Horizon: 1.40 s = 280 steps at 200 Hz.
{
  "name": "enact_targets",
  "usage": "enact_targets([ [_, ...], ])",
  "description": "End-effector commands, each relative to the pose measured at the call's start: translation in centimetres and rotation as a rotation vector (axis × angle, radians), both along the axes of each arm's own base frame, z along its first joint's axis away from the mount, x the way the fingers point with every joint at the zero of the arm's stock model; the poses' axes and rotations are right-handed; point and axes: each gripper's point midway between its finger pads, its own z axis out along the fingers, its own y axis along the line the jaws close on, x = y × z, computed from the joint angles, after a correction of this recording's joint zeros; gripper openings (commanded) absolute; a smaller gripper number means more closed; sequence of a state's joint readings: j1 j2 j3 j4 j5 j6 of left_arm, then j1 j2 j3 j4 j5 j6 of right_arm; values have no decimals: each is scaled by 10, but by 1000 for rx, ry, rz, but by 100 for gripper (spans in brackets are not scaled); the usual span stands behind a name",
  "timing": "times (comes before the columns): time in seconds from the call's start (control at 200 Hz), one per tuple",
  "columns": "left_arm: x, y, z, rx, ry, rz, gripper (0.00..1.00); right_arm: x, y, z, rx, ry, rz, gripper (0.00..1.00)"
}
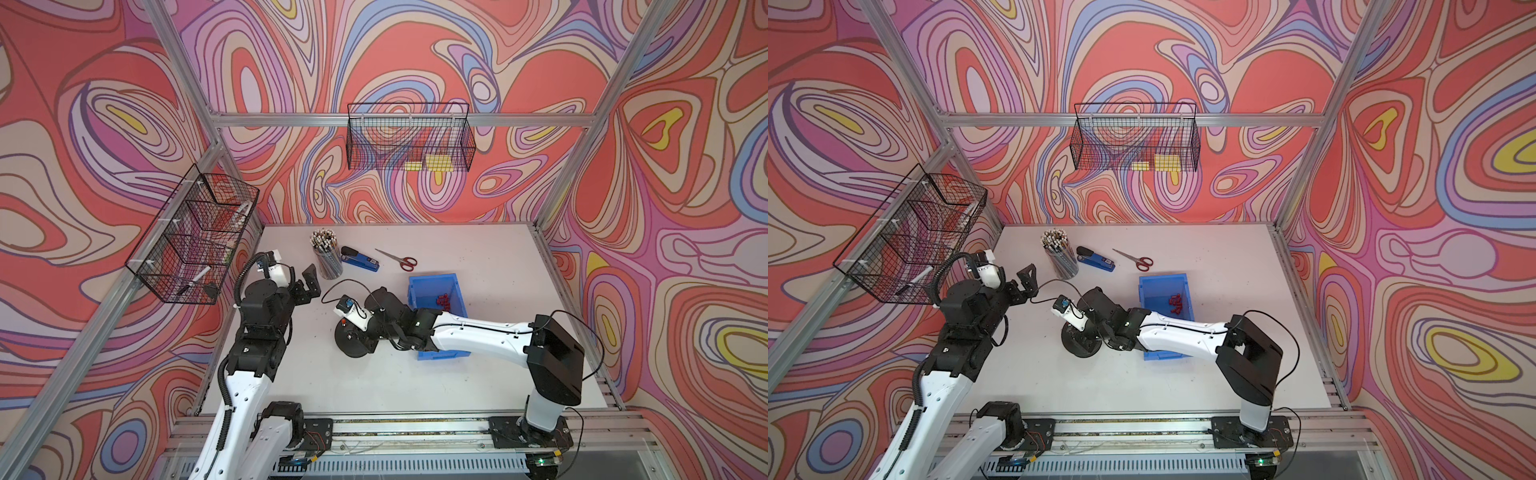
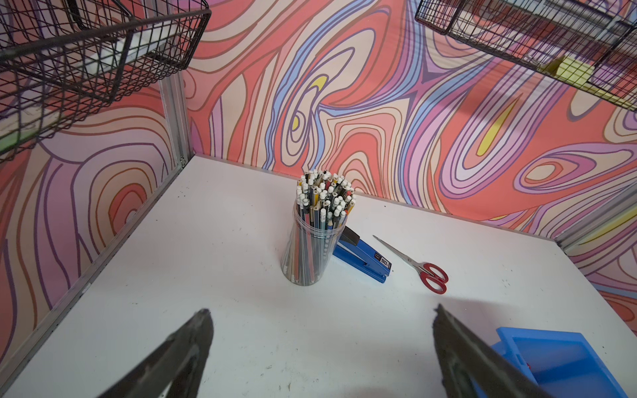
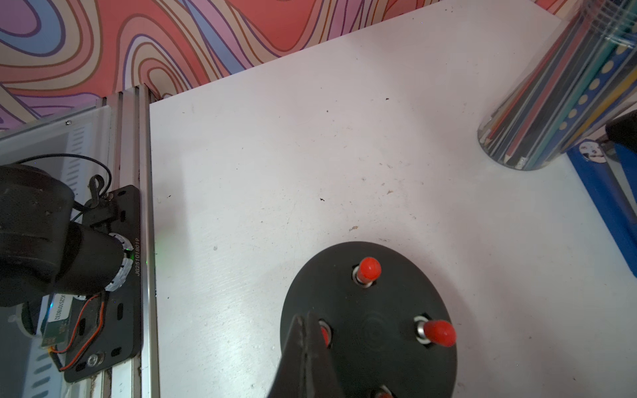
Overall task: Cover the protruding screws with screw protection sleeves
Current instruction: Attach the screw protection sleeve to the screw, then reset both arms
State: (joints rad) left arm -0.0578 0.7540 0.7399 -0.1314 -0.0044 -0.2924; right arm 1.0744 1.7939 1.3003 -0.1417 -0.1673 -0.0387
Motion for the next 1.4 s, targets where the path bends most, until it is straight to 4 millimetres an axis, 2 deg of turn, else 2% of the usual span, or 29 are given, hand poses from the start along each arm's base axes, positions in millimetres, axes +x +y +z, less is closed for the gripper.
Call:
enact_targets([
  [0.0,-1,2,15,-9,-33,6,99,-6,0,-11,-14,24,13,0],
  [0.125,-1,2,15,-9,-33,4,99,-4,0,-4,-4,13,5,0],
  [0.215,0,2,13,-11,-30,9,99,9,-2,12,15,-26,-60,17],
  [0.235,1,3,11,-13,-26,15,99,11,-5,31,48,-54,-84,18],
  [0.315,7,23,-1,-60,-3,143,99,43,-28,68,89,-190,-281,22],
  [0.356,11,38,-17,-91,6,239,98,75,-58,86,64,-305,-469,24],
  [0.401,17,51,-43,-132,23,338,97,106,-97,102,22,-406,-655,25],
  [0.491,33,65,-75,-84,12,424,96,162,-201,112,-108,-529,-991,26],
  [0.571,48,73,-89,64,40,440,97,192,-288,90,-185,-486,-1161,28],
  [0.631,54,77,-101,185,84,440,99,202,-341,72,-190,-462,-1254,29],
  [0.656,53,81,-107,223,101,454,99,202,-358,61,-204,-464,-1281,29],
  [0.681,53,83,-109,254,109,461,100,206,-372,61,-180,-494,-1307,29],
  [0.696,54,84,-109,274,109,463,99,204,-378,52,-187,-503,-1304,29],
  [0.716,48,86,-126,309,143,461,99,205,-385,46,-171,-523,-1305,30],
  [0.761,45,86,-138,350,156,447,99,208,-394,32,-122,-550,-1291,33],
  [0.846,49,79,-162,382,189,369,99,213,-411,-11,-65,-494,-1272,33],
  [0.871,50,78,-170,378,198,343,99,214,-417,-13,-74,-506,-1292,33],
  [0.891,51,75,-178,377,205,315,99,216,-411,-14,-72,-483,-1261,32],
  [0.931,60,72,-175,384,182,290,99,221,-405,-9,-28,-503,-1216,32],
  [0.971,62,65,-185,367,256,221,99,221,-398,-5,2,-545,-1162,32],
  [1.027,69,63,-186,372,246,201,99,221,-395,-4,12,-612,-1115,33],
  [1.107,73,56,-192,366,276,146,100,225,-413,-9,-88,-586,-1207,33],
  [1.157,71,47,-192,365,268,91,99,220,-416,-16,-112,-477,-1232,33],
  [1.237,65,34,-187,365,205,17,99,208,-403,-28,-51,-360,-1180,34],
  [1.297,64,35,-187,361,210,26,99,199,-398,-49,-36,-353,-1142,34],
  [1.332,66,38,-187,360,210,46,100,198,-401,-53,-30,-402,-1137,34],
  [1.347,66,40,-187,359,214,52,99,195,-400,-61,-53,-363,-1130,34],
  [1.362,67,40,-188,358,221,55,100,197,-394,-62,-40,-329,-1091,34],
  [1.397,68,41,-190,355,241,54,99,202,-394,-65,-10,-284,-1053,33],
])
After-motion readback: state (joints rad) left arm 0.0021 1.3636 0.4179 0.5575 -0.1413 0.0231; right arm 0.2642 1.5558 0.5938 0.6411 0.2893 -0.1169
